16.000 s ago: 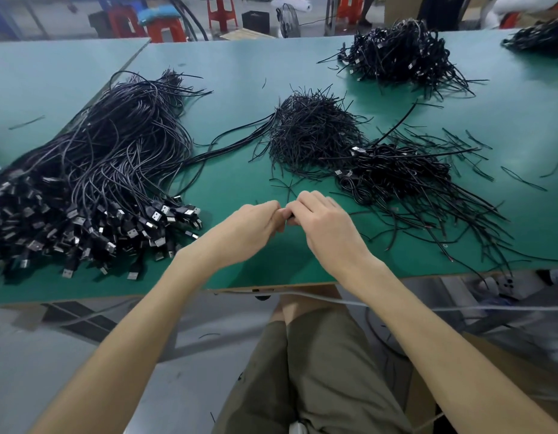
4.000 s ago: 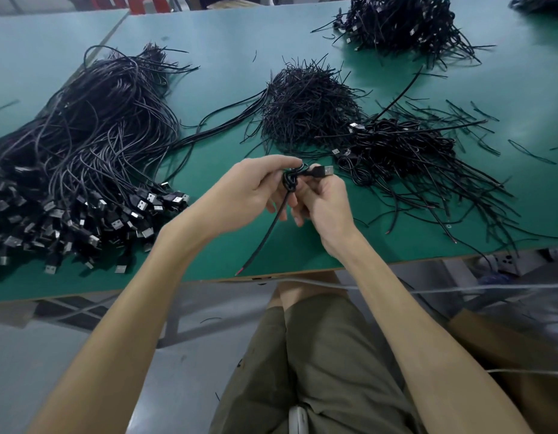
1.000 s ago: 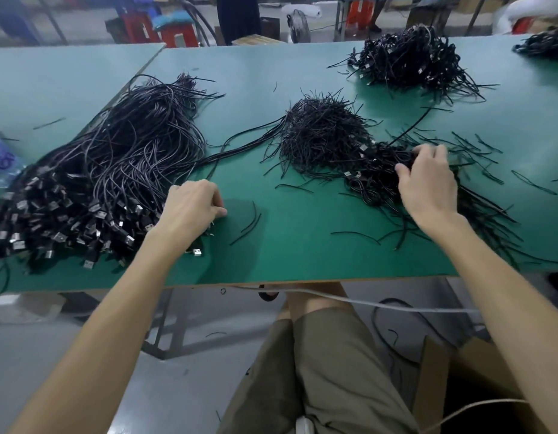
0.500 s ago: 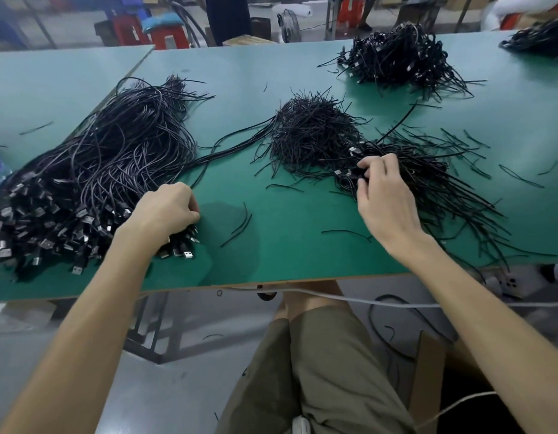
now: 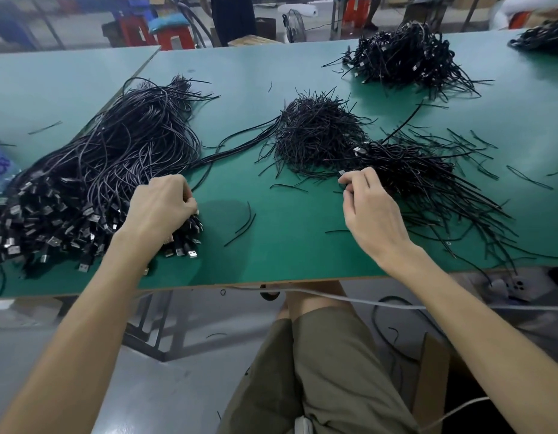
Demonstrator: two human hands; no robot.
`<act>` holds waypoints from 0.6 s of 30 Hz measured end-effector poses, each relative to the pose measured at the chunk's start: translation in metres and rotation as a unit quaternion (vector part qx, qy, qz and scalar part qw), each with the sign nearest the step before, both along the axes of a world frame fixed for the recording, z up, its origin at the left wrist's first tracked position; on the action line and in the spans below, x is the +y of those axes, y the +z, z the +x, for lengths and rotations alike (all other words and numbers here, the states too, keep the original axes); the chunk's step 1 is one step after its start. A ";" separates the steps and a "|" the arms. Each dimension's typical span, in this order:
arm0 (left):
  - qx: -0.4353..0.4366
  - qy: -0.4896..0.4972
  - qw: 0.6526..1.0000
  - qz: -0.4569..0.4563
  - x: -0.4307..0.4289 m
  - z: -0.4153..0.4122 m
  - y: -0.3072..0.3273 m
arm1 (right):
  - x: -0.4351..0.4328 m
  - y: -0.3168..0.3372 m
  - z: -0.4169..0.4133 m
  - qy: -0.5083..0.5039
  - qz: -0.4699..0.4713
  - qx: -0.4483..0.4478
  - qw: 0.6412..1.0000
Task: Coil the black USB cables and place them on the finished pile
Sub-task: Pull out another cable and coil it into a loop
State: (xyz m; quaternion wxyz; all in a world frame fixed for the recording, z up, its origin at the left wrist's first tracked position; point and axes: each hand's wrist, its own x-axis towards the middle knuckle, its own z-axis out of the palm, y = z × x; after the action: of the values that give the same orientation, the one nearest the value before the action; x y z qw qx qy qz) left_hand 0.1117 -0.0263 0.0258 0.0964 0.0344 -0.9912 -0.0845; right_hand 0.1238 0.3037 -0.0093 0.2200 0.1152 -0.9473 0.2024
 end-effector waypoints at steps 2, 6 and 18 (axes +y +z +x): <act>0.006 0.003 1.000 -0.006 0.000 0.001 0.000 | -0.003 -0.002 0.002 0.009 0.001 -0.002 1.000; 0.017 0.032 0.996 -0.079 -0.004 0.000 -0.001 | -0.011 -0.005 0.003 0.025 -0.011 -0.022 0.999; -0.027 0.060 0.992 -0.112 -0.007 -0.002 -0.006 | -0.022 -0.011 0.013 0.059 0.001 -0.042 0.997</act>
State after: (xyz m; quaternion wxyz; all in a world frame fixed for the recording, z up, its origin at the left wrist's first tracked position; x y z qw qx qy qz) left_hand 0.1096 -0.0338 0.0202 0.0775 0.0847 -0.9928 0.0341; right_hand 0.1369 0.2813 -0.0204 0.1673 0.1621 -0.9476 0.2184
